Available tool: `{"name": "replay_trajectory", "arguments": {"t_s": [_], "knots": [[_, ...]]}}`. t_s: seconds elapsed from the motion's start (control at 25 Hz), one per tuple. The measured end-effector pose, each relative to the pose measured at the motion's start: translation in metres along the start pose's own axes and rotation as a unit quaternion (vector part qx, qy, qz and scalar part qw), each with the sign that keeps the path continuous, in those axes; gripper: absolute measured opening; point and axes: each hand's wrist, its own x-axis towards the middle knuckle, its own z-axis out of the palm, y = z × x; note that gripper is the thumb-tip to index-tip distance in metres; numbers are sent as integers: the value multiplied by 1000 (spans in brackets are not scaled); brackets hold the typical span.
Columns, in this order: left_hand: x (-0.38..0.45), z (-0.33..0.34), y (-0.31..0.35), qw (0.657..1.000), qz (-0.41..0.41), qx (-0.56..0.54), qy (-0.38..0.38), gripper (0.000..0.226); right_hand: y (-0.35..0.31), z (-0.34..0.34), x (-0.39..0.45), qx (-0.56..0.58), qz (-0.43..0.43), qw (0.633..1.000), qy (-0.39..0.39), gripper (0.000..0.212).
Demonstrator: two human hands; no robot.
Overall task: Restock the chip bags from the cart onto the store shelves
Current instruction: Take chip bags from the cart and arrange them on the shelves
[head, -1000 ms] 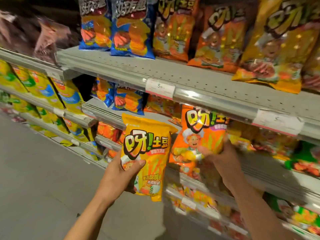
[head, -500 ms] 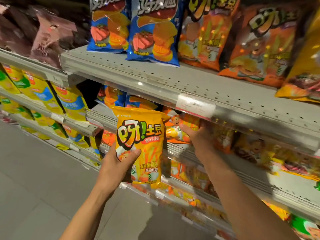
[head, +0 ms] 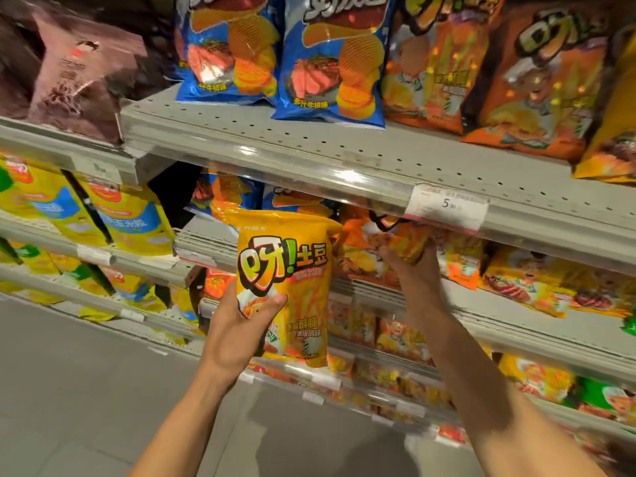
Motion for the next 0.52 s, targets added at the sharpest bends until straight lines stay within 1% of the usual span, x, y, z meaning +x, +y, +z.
{"name": "replay_trajectory", "arguments": {"t_s": [0.04, 0.08, 0.16, 0.2, 0.32, 0.4, 0.48, 0.52], "knots": [[1, -1, 1, 1000, 4, 3, 2, 42, 0, 0, -2, -19, 9, 1000, -8, 69], [2, -2, 3, 1000, 8, 8, 3, 41, -1, 0, -4, -39, 17, 999, -19, 63], [4, -6, 3, 1000, 13, 19, -3, 40, 0, -1, -5, -51, 10, 998, -26, 40], [6, -8, 4, 1000, 10, 26, -5, 40, 0, -1, -4, -44, 4, 999, -14, 37], [8, -14, 5, 999, 8, 37, -16, 42, -7, 3, 1, -51, 24, 998, 33, 48], [9, -13, 6, 999, 11, 35, -29, 43, -6, 6, 4, -57, 35, 996, 51, 51], [10, -10, 8, 999, -2, 42, -29, 46, -4, 6, 1, -66, 24, 997, 37, 51], [11, -8, 7, 999, -4, 38, -31, 44, -3, 5, 0, -73, 7, 997, 17, 48]]}}
